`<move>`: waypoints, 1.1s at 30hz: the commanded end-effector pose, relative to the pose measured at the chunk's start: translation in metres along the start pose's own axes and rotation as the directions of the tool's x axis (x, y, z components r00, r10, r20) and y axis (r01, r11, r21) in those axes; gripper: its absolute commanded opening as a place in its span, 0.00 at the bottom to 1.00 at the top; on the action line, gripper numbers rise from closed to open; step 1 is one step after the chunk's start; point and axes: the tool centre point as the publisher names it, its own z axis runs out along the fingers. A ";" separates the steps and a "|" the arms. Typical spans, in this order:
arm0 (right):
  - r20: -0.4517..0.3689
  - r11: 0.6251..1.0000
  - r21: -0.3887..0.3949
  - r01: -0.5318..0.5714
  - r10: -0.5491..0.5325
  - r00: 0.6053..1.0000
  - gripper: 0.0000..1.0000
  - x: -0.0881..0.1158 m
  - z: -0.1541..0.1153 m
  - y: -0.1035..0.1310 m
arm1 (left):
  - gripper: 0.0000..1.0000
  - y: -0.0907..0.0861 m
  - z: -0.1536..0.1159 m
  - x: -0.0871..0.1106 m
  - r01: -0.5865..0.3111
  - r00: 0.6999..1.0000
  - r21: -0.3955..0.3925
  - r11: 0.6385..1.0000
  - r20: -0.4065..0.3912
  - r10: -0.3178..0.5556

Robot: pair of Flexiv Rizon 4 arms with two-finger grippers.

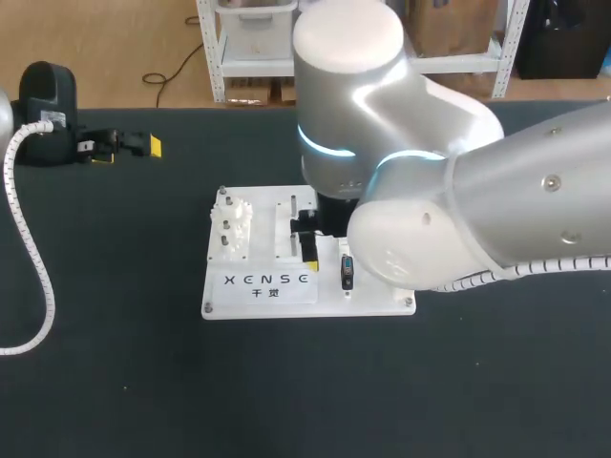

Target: Insert the USB connector, Ethernet cable, and multi-pin plug into their matching sockets one by one.

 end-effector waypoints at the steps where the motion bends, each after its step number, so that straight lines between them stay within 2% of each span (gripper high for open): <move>1: 0.006 1.000 -0.006 -0.009 0.009 1.000 0.65 0.004 -0.001 -0.005 | 1.00 0.000 0.000 0.000 0.000 1.000 0.000 1.000 0.000 0.000; 8: -0.006 1.000 -0.018 -0.026 0.026 1.000 0.56 0.010 0.001 -0.009 | 1.00 0.000 0.000 0.000 0.000 1.000 0.000 1.000 0.000 0.000; 10: -0.014 0.999 -0.024 -0.034 0.033 0.999 0.50 0.010 0.001 -0.009 | 1.00 0.000 0.000 0.000 0.000 1.000 0.000 1.000 0.000 0.000; 22: -0.016 0.998 -0.037 -0.041 0.040 0.999 0.44 0.016 0.001 -0.008 | 1.00 0.000 0.000 0.000 0.000 1.000 0.000 1.000 0.000 0.000; 33: -0.005 0.999 -0.032 -0.031 0.031 1.000 0.29 0.018 0.002 -0.008 | 1.00 0.000 0.000 0.000 0.000 1.000 0.000 1.000 0.000 0.000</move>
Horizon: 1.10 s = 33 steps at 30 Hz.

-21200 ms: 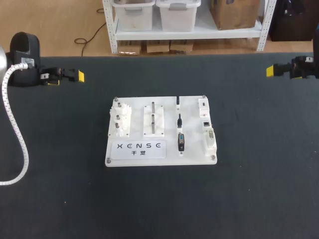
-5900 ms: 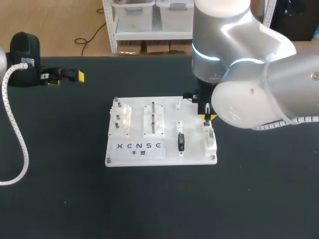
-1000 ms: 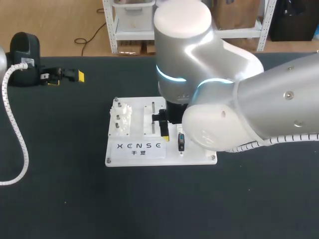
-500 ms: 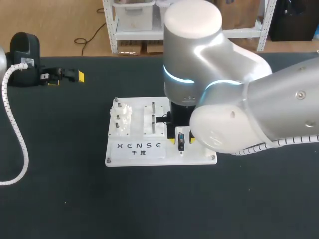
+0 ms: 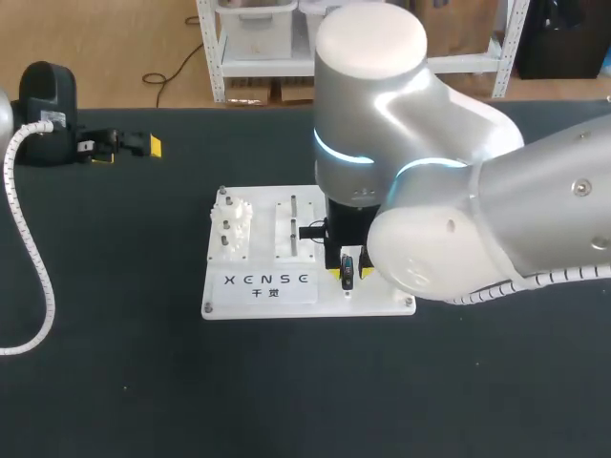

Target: Insert the USB connector, Ethernet cable, and multi-pin plug into their matching sockets one by one.

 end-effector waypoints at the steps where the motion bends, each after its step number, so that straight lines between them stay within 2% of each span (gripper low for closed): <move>1: 0.012 1.000 0.000 -0.001 0.001 1.000 0.28 0.003 0.000 -0.001 | 1.00 0.000 0.000 0.000 0.000 1.000 0.000 1.000 0.000 0.000; 12: 0.018 1.000 -0.009 0.005 -0.005 1.000 0.15 0.002 -0.001 -0.001 | 1.00 0.000 0.000 0.000 0.000 1.000 0.000 1.000 0.000 0.000; 18: 0.024 1.000 -0.012 0.005 -0.004 1.000 0.00 0.001 -0.004 -0.001 | 1.00 0.000 0.000 0.000 0.000 1.000 0.000 1.000 0.000 0.000; 33: 0.075 1.000 -0.031 0.000 0.003 0.997 0.00 -0.004 -0.026 -0.004 | 1.00 0.000 0.000 0.000 0.000 1.000 0.000 1.000 0.000 0.000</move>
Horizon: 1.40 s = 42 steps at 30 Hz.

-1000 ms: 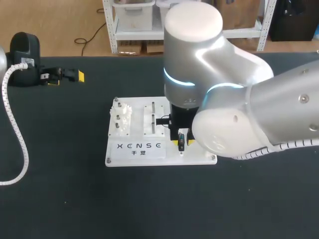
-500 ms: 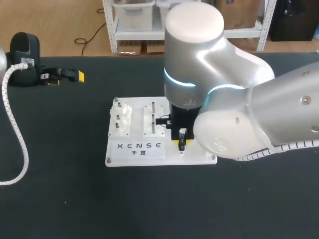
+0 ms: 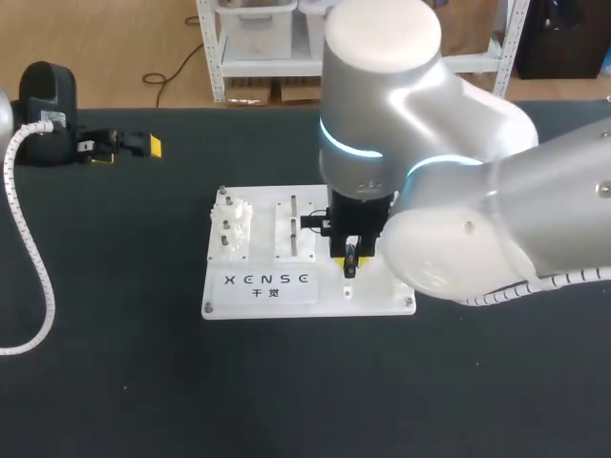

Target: Insert the USB connector, Ethernet cable, and multi-pin plug into their matching sockets one by one.

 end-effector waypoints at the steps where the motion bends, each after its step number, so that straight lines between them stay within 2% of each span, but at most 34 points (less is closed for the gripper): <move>1: 0.026 1.000 -0.009 -0.001 0.001 1.000 0.00 0.004 -0.009 -0.005 | 1.00 0.000 0.000 0.000 0.000 1.000 0.000 1.000 0.000 0.000; 25: 0.083 0.999 -0.008 -0.038 0.039 0.996 0.00 -0.007 -0.042 -0.053 | 1.00 0.000 0.000 0.000 0.000 1.000 0.000 1.000 0.000 0.000; 42: 0.074 0.999 0.017 -0.048 0.047 0.996 0.00 0.003 -0.048 -0.072 | 1.00 0.000 0.000 0.000 0.000 1.000 0.000 1.000 0.000 0.000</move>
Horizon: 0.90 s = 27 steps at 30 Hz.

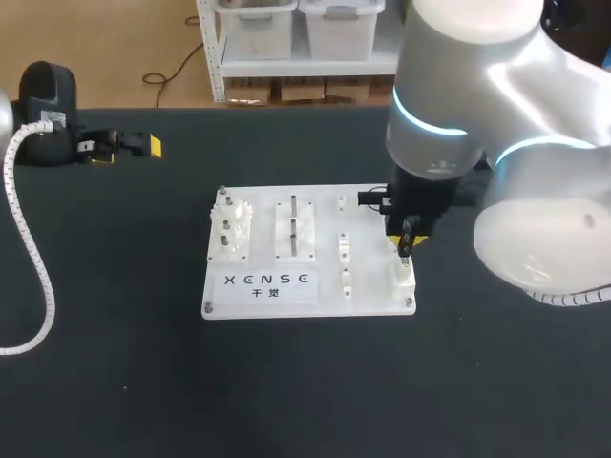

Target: Insert the USB connector, Ethernet cable, and multi-pin plug into their matching sockets one by one.

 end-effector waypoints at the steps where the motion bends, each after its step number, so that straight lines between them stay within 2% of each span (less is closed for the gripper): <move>1: 0.005 1.000 0.001 -0.001 0.001 1.000 0.00 0.004 -0.001 -0.002 | 1.00 0.000 0.000 0.000 0.000 1.000 0.000 1.000 0.000 0.000; 27: -0.016 1.000 0.030 -0.009 0.010 1.000 0.00 0.010 0.012 -0.004 | 1.00 0.000 0.000 0.000 0.000 1.000 0.000 1.000 0.000 0.000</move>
